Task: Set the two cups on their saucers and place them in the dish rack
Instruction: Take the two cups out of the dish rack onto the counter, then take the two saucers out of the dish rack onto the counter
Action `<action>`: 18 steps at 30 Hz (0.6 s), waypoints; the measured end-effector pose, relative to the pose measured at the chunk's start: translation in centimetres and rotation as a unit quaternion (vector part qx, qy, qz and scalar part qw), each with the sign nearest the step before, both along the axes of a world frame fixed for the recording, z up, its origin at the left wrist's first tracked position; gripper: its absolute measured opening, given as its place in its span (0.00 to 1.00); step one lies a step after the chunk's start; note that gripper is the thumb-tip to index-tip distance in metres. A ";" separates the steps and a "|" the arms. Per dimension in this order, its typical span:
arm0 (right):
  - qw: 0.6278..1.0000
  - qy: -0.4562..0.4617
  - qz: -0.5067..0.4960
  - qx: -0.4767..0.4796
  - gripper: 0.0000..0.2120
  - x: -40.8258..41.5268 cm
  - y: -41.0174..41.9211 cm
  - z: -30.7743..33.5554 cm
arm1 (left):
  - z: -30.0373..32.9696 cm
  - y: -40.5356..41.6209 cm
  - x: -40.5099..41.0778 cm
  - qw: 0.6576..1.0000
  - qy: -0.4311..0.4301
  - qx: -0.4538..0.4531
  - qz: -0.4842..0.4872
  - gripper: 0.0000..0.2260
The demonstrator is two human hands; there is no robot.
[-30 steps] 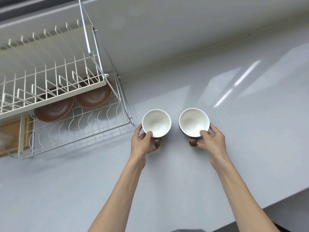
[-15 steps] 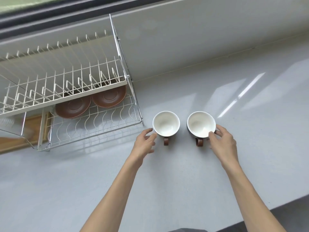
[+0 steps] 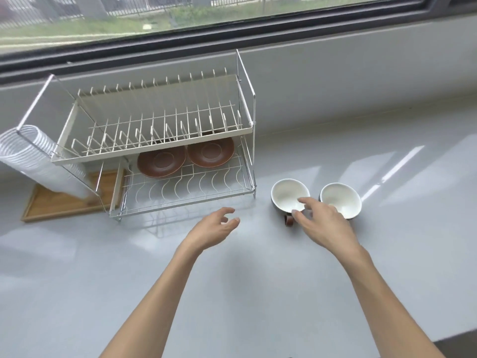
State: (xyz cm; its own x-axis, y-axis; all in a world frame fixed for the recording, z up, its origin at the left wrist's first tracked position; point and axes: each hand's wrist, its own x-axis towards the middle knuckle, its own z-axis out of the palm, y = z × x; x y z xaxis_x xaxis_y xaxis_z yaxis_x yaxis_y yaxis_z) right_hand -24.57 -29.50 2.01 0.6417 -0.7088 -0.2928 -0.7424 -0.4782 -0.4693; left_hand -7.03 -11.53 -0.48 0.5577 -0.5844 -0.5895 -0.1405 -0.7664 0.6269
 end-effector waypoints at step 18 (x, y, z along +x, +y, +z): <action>0.977 -0.009 0.173 -0.123 0.22 13.8 7.4 0.8 | 2.4 5.3 8.4 0.931 -0.337 0.099 -0.103 0.26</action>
